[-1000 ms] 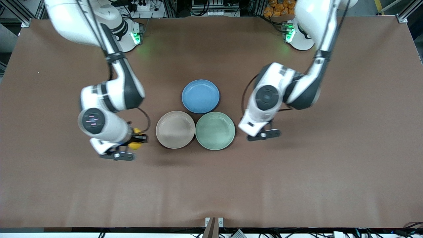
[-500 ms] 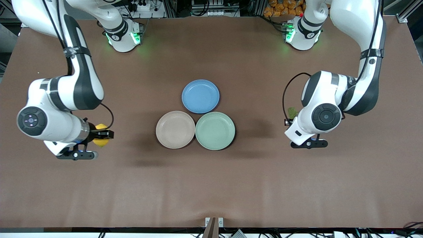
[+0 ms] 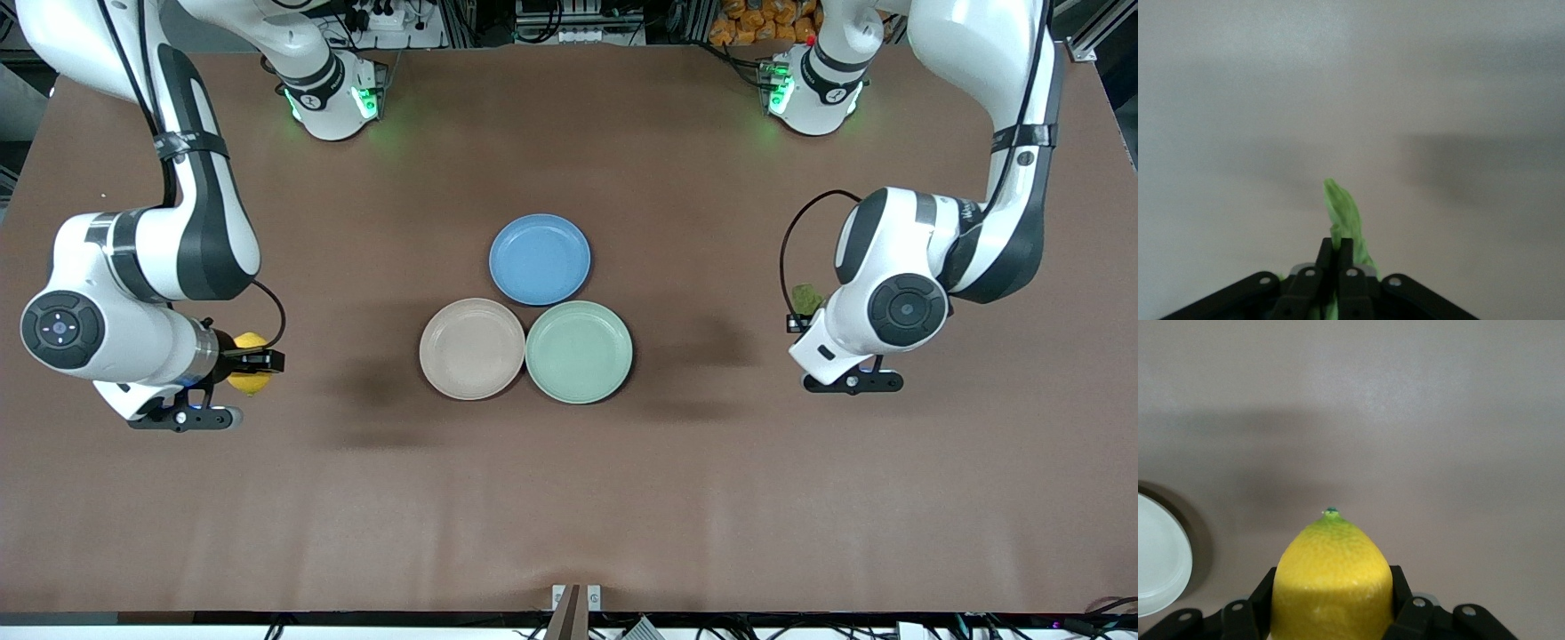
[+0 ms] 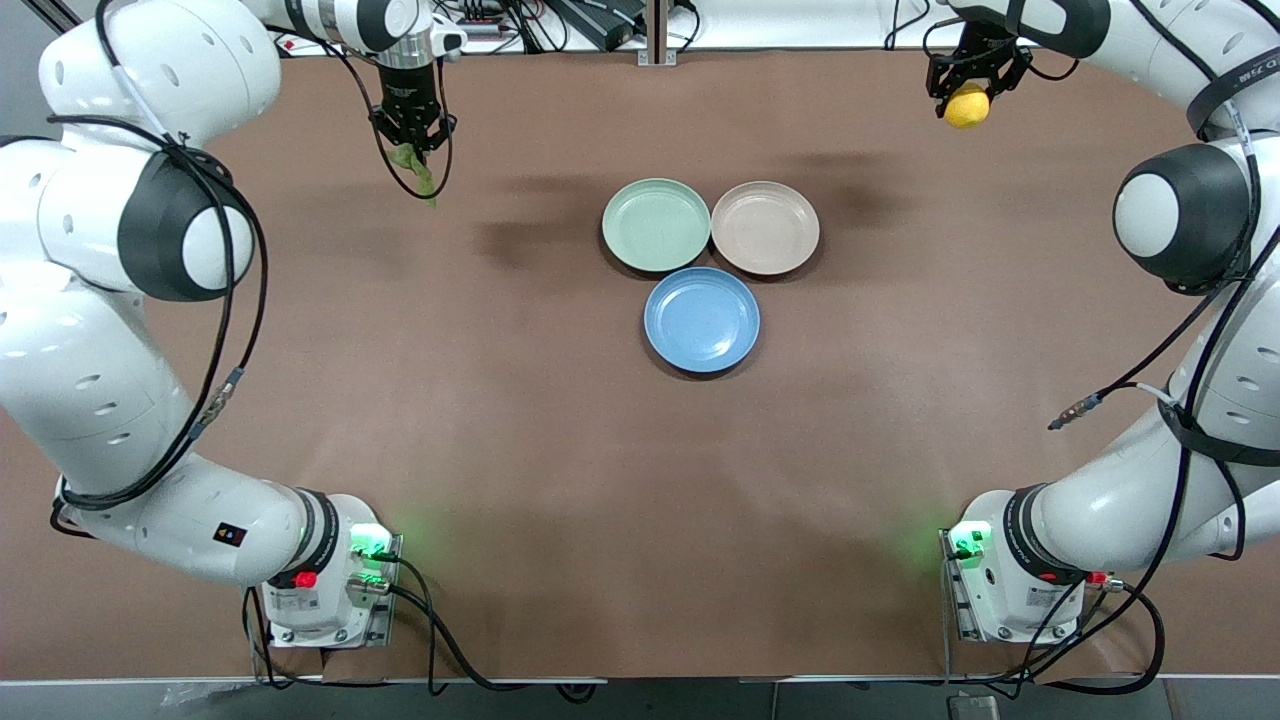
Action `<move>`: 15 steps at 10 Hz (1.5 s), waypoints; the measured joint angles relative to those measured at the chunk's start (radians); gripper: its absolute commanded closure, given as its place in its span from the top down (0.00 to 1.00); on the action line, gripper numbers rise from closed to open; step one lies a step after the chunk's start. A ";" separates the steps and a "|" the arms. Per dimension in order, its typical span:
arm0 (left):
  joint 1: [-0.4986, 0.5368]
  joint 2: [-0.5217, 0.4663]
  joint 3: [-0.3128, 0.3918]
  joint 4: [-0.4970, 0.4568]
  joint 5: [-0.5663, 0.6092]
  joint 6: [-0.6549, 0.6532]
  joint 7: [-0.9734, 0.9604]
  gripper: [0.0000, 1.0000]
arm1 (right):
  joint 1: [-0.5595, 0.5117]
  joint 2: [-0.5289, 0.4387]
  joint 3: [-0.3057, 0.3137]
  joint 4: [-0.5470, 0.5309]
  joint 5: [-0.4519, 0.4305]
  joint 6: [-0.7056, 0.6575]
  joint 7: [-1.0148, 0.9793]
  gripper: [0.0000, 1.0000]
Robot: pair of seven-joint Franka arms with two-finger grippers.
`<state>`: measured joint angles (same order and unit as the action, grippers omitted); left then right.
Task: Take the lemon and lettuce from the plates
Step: 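Lower the lemon onto the table while the left gripper lowers the lettuce, then open both grippers, releasing lemon and lettuce, and raise both arms away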
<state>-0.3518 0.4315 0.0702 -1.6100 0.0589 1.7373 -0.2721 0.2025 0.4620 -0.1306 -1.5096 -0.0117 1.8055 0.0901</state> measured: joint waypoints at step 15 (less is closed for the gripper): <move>0.055 -0.089 -0.015 -0.008 -0.099 0.183 0.002 1.00 | -0.090 -0.031 0.000 -0.546 -0.005 0.711 -0.179 0.27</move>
<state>-0.2968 0.3422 0.0556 -1.6183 -0.0403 1.9201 -0.2702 0.1127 0.4310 -0.1304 -2.0558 -0.0171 2.5165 -0.0893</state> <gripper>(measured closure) 0.000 0.317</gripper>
